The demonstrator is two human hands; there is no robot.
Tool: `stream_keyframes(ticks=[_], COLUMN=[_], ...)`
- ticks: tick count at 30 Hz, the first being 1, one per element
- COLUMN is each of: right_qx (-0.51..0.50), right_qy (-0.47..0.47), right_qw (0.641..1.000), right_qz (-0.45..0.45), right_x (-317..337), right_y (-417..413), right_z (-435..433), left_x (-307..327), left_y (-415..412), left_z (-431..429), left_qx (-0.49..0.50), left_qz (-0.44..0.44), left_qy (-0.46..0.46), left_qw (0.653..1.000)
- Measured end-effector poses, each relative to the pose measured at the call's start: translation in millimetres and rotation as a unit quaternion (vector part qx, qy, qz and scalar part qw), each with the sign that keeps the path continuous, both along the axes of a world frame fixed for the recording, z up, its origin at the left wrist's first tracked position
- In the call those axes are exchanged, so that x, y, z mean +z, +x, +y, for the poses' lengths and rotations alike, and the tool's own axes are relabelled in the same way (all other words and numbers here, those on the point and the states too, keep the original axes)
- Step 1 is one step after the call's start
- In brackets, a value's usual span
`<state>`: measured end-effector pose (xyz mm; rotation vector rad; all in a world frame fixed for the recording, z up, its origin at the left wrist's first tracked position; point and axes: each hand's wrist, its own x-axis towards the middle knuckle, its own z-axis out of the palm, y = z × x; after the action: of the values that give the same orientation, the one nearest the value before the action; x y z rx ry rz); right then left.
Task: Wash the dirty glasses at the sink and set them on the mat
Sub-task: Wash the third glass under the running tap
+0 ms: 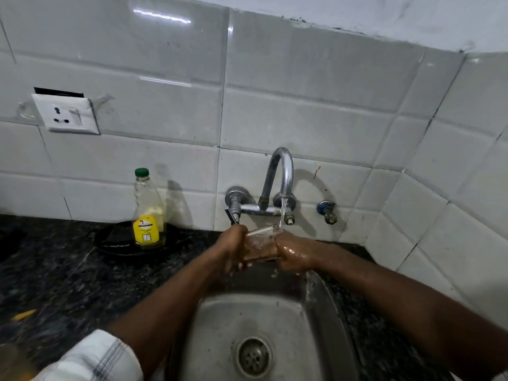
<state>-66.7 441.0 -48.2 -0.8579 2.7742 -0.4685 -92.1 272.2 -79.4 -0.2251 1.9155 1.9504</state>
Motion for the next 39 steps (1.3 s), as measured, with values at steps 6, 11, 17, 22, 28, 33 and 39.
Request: stream_keyframes(ticks=[6,11,17,22,28,33,39], right_qx=[-0.054,0.076,-0.065,0.009,-0.053,0.111,-0.007], right_qy=[-0.095,-0.009,-0.121,-0.104,-0.181,-0.025,-0.082], right_qw=[0.991,0.996,0.982,0.993,0.973,0.987,0.997], right_qz=[-0.079,0.047,-0.127,-0.061,-0.131,0.115,-0.012], right_x=[3.3,1.1,-0.8,0.7,-0.8,-4.7,-8.1], right_y=[0.8,3.4,-3.8,1.2,-6.3,-2.7,-10.7], right_z=[-4.2,-4.8,-4.3,-1.0,2.5,2.7,3.1], left_x=[-7.0,9.5,-10.1,-6.6,-18.9,-4.5,-9.6], left_y=[4.3,1.3,1.3,-6.3,1.0,-0.1,4.7], left_z=[0.7,-12.8,-6.4,-5.4,1.9,-4.0,1.6], left_qx=[0.105,-0.066,0.045,-0.036,0.083,-0.028,0.11], left_qz=[0.238,-0.067,0.253,0.034,0.139,-0.069,0.183], left_qy=[-0.04,-0.034,-0.08,-0.073,0.056,0.041,0.006], left_qw=[0.965,0.995,0.963,0.996,0.985,0.996,0.977])
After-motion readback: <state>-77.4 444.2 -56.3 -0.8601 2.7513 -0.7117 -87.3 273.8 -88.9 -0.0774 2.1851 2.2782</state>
